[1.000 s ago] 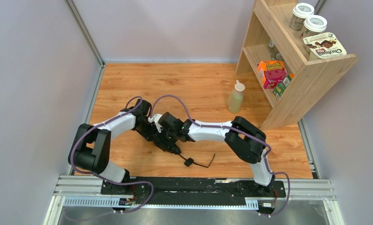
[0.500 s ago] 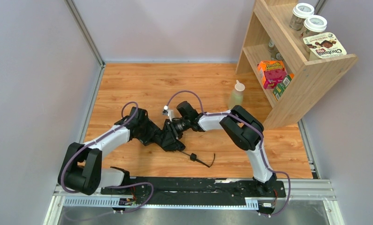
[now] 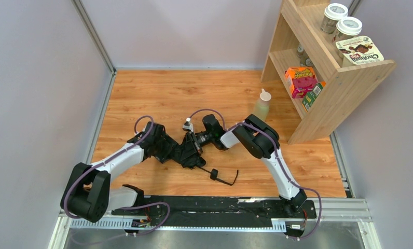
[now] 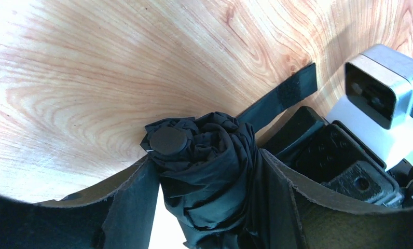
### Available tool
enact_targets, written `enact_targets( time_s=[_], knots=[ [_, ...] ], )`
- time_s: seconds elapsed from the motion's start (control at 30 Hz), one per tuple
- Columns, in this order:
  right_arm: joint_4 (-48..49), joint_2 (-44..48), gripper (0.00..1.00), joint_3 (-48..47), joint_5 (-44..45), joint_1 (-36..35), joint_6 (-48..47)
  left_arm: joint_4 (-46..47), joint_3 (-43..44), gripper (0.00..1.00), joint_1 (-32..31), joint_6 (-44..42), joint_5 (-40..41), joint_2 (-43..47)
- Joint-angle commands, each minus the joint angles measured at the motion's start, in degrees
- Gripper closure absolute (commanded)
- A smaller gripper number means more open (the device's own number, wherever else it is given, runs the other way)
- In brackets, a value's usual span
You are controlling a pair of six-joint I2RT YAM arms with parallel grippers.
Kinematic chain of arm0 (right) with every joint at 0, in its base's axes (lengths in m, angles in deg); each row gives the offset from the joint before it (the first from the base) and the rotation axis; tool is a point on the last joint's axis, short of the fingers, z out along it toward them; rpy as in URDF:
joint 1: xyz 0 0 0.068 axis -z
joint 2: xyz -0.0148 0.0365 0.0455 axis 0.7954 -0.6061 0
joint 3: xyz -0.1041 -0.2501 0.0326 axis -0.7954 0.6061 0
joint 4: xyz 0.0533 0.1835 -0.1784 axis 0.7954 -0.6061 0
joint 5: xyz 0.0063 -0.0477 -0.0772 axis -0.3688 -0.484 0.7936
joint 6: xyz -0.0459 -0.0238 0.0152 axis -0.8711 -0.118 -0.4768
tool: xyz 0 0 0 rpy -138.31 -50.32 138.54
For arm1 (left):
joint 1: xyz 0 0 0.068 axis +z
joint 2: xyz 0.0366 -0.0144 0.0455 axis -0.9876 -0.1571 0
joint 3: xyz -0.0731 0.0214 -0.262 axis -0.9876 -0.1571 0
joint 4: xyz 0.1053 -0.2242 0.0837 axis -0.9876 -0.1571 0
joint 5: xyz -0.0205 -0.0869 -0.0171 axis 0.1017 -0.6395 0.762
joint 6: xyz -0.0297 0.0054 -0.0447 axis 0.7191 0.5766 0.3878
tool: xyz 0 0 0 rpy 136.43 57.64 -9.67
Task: Put away the umbrella
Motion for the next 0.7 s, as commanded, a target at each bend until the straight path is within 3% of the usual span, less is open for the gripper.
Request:
enact_targets(
  time_s=[0.0, 0.07, 0.1, 0.17, 0.3, 0.4, 0.5, 0.67],
  knots=[
    [16.27, -5.64, 1.00, 0.17, 4.07, 1.34, 18.15, 0.25, -3.69, 0.34, -5.16, 3.13, -7.04, -2.00],
    [20.60, -6.61, 1.00, -0.18, 3.71, 1.34, 21.77, 2.09, -4.57, 0.44, -5.61, 3.32, -6.16, -3.41],
    [20.78, -6.70, 1.00, -0.18, 3.63, 1.34, 22.30, 2.19, -4.75, 0.57, -5.61, 3.49, -5.72, -3.59],
    [20.08, -6.35, 1.00, 0.08, 3.62, 1.34, 21.78, 2.98, -5.80, 0.68, -5.61, 3.76, -4.23, -3.07],
    [5.63, -3.28, 0.96, 0.61, 4.59, 1.43, 9.44, 0.70, -6.86, 0.90, -5.61, 3.14, -0.45, 0.18],
    [-19.99, 1.11, 0.75, -1.66, 9.67, 1.34, -9.01, -1.06, -7.56, 1.00, -5.61, 2.97, 0.78, 1.85],
    [-40.07, 4.98, 0.48, -5.09, 17.84, 1.08, -23.88, -1.68, -9.05, 1.00, -5.61, 3.31, 1.57, 2.56],
    [-51.72, 11.13, 0.21, -5.90, 28.83, 0.81, -34.11, -2.90, -9.76, 1.00, -5.61, 3.49, 2.45, 3.08]
  ],
)
